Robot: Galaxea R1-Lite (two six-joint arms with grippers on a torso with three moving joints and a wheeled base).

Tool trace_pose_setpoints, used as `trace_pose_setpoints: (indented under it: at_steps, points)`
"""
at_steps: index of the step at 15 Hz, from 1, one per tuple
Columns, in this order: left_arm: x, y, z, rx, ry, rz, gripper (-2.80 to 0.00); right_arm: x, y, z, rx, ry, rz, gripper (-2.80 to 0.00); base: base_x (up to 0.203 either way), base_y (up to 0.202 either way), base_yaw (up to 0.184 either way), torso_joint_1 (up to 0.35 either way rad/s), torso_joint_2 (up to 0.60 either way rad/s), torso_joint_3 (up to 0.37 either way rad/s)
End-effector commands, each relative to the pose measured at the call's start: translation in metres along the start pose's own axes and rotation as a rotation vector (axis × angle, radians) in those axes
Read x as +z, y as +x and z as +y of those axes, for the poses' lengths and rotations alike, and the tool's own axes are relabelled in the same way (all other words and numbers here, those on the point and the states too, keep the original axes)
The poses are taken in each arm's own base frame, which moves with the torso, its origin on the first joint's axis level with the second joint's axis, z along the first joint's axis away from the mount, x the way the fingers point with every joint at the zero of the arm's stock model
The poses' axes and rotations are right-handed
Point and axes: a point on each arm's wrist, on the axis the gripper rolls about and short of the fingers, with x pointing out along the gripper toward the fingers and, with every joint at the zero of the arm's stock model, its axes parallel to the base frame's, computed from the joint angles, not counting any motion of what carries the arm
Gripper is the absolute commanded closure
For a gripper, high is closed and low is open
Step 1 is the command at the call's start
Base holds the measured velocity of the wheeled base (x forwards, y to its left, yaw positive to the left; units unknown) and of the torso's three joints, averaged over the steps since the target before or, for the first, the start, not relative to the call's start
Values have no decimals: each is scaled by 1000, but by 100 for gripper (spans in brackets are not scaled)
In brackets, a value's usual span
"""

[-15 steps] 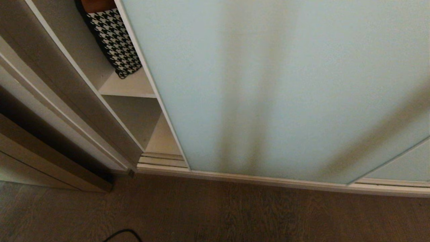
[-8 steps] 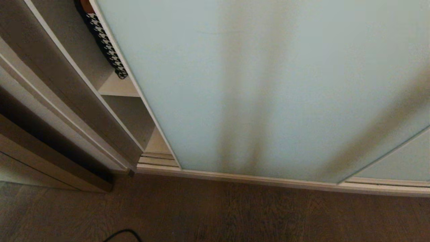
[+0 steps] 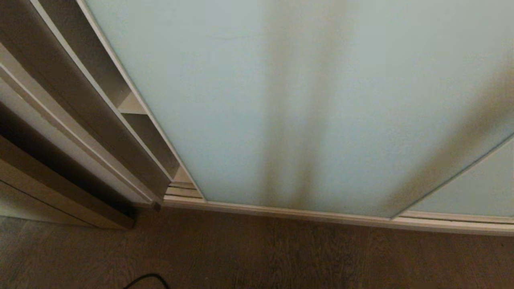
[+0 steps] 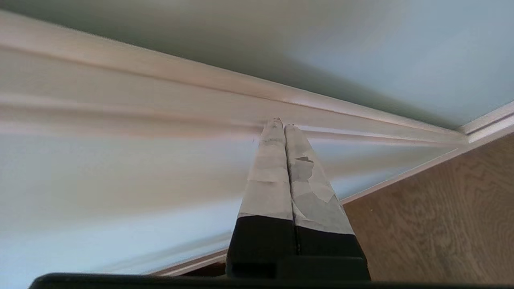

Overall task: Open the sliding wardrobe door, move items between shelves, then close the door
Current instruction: Close the door

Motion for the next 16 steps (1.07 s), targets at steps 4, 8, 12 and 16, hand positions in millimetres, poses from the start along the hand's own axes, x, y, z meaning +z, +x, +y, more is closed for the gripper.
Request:
trace_pose_setpoints:
  at_steps: [4, 8, 12, 16]
  points:
    - [0, 0, 0, 0, 0, -1, 0, -19, -15, 19, 48, -41, 0, 0, 0, 0, 0, 0, 0, 0]
    - [0, 0, 0, 0, 0, -1, 0, -36, -26, 34, 88, -72, 19, 0, 0, 0, 0, 0, 0, 0]
    - [0, 0, 0, 0, 0, -1, 0, -49, -42, 45, 114, -211, -26, 0, 0, 0, 0, 0, 0, 0]
    - [0, 0, 0, 0, 0, -1, 0, -37, -31, 40, 103, -210, -24, 0, 0, 0, 0, 0, 0, 0]
